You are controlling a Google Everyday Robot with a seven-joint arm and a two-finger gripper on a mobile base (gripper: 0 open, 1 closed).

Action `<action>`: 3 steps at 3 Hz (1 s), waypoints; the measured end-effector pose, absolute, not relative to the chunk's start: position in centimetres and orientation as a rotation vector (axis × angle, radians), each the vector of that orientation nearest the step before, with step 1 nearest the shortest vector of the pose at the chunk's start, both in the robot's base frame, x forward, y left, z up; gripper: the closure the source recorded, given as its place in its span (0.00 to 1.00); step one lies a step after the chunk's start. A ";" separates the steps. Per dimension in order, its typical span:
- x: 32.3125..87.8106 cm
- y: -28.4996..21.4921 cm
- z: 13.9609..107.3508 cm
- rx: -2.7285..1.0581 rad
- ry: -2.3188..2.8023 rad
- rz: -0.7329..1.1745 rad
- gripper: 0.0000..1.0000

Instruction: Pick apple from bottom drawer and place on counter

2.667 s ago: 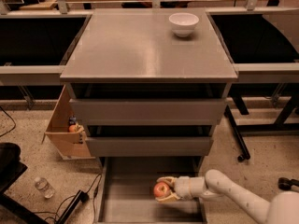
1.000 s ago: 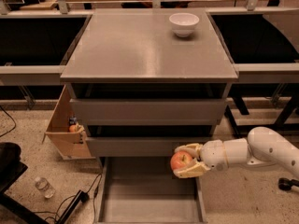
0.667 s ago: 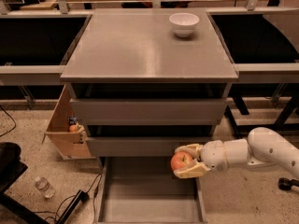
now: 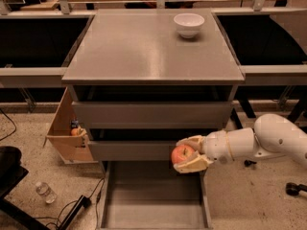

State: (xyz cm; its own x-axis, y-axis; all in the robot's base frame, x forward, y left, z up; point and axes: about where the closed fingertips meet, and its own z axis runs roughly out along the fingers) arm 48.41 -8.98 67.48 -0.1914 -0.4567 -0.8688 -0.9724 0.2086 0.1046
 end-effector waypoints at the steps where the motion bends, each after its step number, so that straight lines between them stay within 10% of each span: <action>1: 50.0 -6.9 76.2 -1.326 1.790 0.804 1.00; 3: 58.2 -2.3 91.9 -1.246 1.724 0.671 1.00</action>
Offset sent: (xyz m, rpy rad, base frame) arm 0.0937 0.0732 0.2999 -0.0828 -0.2015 -0.1917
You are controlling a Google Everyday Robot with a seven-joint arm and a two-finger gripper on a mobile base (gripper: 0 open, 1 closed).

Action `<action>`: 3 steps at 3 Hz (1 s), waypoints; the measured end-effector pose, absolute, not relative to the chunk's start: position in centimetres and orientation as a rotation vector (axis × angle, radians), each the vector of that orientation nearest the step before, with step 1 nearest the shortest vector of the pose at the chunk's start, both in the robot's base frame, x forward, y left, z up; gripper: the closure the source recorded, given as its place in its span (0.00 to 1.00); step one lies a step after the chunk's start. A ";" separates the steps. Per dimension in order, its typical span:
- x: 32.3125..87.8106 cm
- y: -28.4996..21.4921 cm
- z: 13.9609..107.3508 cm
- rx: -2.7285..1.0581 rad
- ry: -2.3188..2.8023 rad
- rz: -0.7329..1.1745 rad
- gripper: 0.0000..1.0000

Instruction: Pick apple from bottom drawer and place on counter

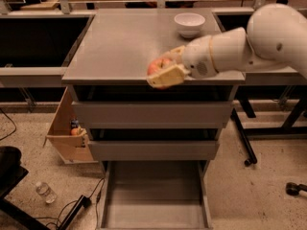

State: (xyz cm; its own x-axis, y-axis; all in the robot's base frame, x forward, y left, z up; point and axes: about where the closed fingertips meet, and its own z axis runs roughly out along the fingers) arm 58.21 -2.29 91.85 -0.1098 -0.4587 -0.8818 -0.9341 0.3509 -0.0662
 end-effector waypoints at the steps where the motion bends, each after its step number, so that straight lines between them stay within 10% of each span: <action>1: 64.5 -0.4 96.3 -1.164 1.648 0.660 1.00; 3: 76.7 0.6 96.0 -0.969 1.624 0.631 1.00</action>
Offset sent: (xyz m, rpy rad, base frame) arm 0.2102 0.0262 0.0718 0.2726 -0.1934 -0.2123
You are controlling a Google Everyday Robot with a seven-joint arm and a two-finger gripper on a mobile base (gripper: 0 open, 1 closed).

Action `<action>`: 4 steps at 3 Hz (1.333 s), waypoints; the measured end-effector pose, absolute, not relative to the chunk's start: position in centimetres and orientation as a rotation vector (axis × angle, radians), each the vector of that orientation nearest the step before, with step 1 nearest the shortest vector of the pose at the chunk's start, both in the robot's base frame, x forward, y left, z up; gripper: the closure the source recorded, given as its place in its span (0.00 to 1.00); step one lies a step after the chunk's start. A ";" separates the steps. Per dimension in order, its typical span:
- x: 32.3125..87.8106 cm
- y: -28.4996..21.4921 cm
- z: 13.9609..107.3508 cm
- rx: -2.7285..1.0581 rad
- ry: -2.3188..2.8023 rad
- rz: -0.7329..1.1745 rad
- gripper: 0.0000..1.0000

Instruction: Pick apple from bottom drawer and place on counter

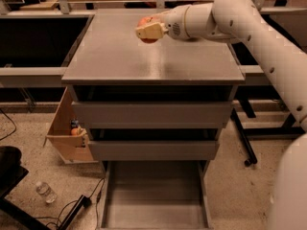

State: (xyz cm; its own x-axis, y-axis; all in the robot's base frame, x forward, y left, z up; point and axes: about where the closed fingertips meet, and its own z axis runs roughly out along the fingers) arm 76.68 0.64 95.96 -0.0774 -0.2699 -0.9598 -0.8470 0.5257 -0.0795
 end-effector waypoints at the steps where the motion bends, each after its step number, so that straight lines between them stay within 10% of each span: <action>1: 82.4 1.6 91.7 -0.901 1.703 0.658 1.00; 4: 85.5 5.5 85.4 -0.913 1.770 0.678 1.00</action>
Offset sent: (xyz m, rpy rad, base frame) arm 0.1066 0.0264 -0.0994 -0.0018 0.1694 -0.0905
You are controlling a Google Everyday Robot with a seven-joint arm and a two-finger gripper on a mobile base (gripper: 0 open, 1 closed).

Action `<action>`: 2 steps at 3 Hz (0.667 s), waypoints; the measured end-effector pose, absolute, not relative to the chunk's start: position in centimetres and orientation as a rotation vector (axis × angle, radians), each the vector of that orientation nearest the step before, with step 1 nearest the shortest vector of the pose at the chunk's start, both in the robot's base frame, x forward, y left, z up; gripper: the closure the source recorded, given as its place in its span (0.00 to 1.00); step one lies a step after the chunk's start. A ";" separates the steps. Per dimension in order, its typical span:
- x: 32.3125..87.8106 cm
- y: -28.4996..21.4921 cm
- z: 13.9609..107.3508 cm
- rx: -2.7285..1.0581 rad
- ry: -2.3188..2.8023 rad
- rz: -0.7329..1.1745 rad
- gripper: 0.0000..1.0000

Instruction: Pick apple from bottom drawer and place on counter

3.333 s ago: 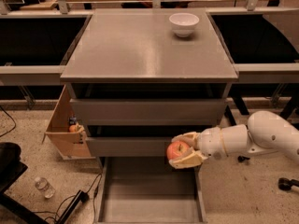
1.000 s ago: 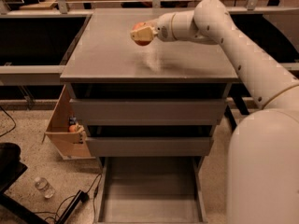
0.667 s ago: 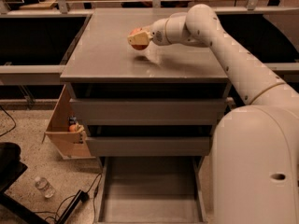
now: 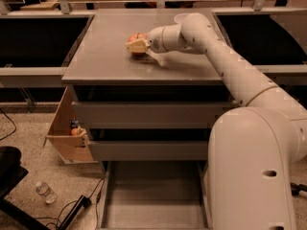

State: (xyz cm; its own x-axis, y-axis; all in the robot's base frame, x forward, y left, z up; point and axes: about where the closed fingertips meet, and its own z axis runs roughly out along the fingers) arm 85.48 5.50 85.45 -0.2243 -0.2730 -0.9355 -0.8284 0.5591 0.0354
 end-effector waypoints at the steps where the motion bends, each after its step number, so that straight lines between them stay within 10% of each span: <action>1: 85.2 6.7 85.1 -0.939 1.771 0.693 1.00; 2: 84.9 8.4 84.8 -0.969 1.766 0.722 1.00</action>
Offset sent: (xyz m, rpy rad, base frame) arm -0.0279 0.1227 -0.0668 -0.0315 0.0333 0.2950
